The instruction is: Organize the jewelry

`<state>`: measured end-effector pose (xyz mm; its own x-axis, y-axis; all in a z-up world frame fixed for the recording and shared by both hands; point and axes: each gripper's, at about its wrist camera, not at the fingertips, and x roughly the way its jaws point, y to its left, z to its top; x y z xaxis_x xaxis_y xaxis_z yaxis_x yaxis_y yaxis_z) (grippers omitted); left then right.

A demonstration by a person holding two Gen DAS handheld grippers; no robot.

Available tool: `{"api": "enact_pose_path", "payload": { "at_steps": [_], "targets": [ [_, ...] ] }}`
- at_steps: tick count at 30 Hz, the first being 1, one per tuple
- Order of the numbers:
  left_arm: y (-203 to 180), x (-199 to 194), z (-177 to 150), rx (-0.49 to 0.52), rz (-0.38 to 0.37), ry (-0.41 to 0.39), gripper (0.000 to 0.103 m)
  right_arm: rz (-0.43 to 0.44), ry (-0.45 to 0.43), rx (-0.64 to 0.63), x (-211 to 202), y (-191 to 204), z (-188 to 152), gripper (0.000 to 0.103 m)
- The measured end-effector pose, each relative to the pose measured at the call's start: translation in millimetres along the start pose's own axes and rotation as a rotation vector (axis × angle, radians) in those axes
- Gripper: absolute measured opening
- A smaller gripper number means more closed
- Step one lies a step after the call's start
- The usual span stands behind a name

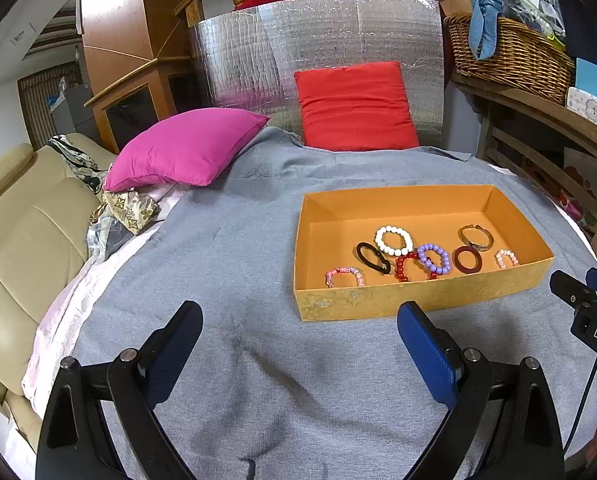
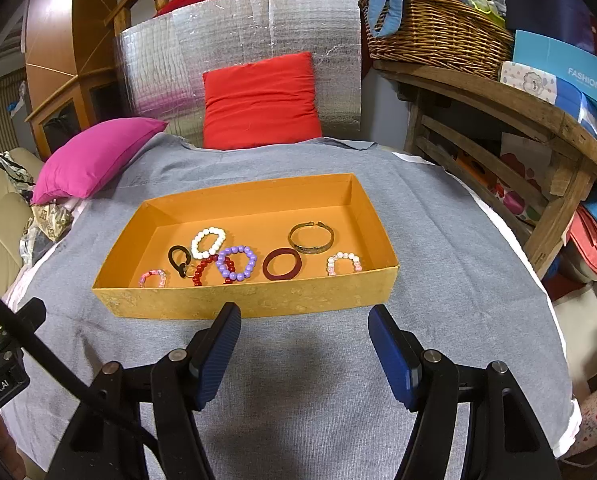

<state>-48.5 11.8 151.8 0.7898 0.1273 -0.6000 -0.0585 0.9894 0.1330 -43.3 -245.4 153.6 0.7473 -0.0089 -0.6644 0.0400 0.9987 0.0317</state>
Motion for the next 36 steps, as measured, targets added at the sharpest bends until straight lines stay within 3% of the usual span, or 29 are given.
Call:
{"api": "enact_pose_path", "payload": {
  "at_steps": [36],
  "targets": [
    [-5, 7, 5, -0.005, -0.017, 0.002, 0.098, -0.014, 0.011, -0.011, 17, 3, 9, 0.070]
  ]
}}
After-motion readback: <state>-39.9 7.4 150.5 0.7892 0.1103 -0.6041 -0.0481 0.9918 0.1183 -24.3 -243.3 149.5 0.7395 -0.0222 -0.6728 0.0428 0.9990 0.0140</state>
